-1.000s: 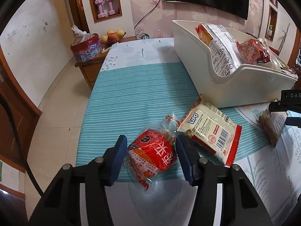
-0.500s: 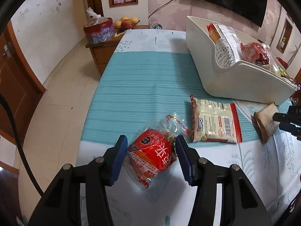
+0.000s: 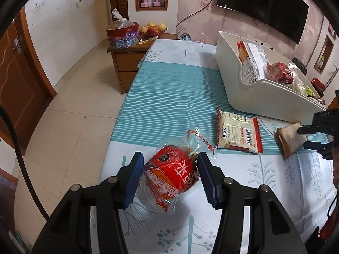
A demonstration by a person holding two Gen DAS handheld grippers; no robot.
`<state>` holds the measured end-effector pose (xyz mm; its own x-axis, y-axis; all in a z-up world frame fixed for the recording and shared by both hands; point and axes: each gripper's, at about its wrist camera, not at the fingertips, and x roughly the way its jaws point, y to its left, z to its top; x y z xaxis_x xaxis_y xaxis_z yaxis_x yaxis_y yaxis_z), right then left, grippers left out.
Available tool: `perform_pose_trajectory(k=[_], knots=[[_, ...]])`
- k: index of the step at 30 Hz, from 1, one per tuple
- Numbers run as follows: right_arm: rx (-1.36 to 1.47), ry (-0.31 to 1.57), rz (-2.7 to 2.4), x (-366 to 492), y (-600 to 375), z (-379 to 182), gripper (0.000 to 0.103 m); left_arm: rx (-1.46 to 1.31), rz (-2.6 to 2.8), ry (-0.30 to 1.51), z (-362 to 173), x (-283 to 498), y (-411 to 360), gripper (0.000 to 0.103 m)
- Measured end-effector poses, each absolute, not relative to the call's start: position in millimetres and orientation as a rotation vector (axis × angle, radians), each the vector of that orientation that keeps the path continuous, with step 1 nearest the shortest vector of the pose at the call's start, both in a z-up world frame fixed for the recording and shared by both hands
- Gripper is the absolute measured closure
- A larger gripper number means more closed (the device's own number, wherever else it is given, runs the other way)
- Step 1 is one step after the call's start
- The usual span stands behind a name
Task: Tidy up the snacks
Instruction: 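Close the right tool on the flat brown wafer pack while left tool holds the red pack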
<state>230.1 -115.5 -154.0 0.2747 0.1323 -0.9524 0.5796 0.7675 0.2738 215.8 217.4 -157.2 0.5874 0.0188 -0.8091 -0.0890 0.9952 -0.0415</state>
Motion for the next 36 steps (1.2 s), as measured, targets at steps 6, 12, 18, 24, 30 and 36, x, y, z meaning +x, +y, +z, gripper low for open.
perform_pose_trajectory(k=[6,12,18,24,30,36], knots=[[0.657,1.315,-0.368,252,-110,-156,0.042,-0.098,0.038,0.931,-151,210,212,0.052],[0.614,1.341,-0.423,272,-95,-160,0.023,-0.116,0.022,0.916,-139,203,208,0.052],[0.489,1.341,-0.492,282,-77,-163,0.019,-0.124,0.01,0.898,-129,196,206,0.052],[0.381,1.327,-0.536,293,-60,-168,0.015,-0.131,0.015,0.896,-128,194,207,0.052],[0.319,1.298,-0.559,302,-45,-174,0.013,-0.13,0.023,0.897,-126,193,209,0.052],[0.279,1.28,-0.51,285,-42,-174,0.016,-0.124,0.028,0.89,-122,192,207,0.052]])
